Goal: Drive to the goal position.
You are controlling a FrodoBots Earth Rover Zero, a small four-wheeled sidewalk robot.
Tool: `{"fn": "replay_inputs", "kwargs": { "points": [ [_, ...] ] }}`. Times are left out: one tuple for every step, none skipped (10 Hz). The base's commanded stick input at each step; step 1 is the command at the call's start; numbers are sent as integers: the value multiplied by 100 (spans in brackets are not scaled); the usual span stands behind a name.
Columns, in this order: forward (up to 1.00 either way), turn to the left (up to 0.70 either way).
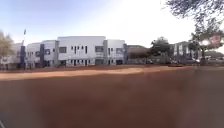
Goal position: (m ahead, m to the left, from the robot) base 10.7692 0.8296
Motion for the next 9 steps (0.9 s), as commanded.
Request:
{"fn": "replay_inputs", "kwargs": {
  "points": [
    [100,0],
    [100,0],
    [100,0],
    [100,0],
    [100,0],
    [100,0],
    [100,0],
    [100,0],
    [100,0]
  ]
}}
